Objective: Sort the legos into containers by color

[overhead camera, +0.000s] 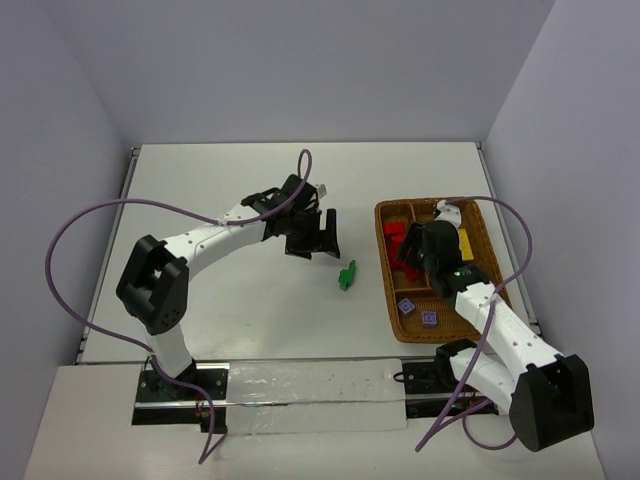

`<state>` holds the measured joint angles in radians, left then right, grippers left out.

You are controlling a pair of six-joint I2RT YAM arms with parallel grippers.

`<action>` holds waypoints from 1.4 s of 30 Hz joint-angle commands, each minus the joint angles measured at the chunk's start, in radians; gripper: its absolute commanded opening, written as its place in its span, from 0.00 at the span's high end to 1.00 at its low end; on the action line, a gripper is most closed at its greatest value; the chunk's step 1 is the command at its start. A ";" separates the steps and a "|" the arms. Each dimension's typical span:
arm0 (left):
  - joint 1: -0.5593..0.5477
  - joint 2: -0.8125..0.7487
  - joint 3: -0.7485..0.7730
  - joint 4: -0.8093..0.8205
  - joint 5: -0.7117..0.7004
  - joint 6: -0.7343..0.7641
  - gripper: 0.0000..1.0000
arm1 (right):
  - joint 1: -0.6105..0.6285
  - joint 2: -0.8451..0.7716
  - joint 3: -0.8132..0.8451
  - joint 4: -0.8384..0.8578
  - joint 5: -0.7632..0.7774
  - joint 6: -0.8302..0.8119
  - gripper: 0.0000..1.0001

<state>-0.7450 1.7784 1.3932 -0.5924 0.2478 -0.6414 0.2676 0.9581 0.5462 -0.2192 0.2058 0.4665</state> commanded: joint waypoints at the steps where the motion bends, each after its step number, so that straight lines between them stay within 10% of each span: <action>1: -0.004 -0.008 0.069 -0.029 -0.063 0.016 0.12 | 0.005 -0.025 0.076 -0.041 0.017 -0.028 0.31; 15: 0.165 -0.188 -0.147 0.060 -0.201 -0.271 0.13 | 0.384 0.307 0.270 -0.062 0.022 0.204 0.30; 25: 0.173 -0.220 -0.165 0.034 -0.237 -0.247 0.14 | 0.403 0.568 0.398 -0.137 0.079 0.265 0.49; 42: 0.173 -0.221 -0.181 0.055 -0.218 -0.228 0.15 | 0.405 0.681 0.478 -0.220 0.141 0.298 0.52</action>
<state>-0.5701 1.5913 1.2138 -0.5724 0.0307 -0.8793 0.6650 1.6257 0.9833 -0.4163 0.2990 0.7406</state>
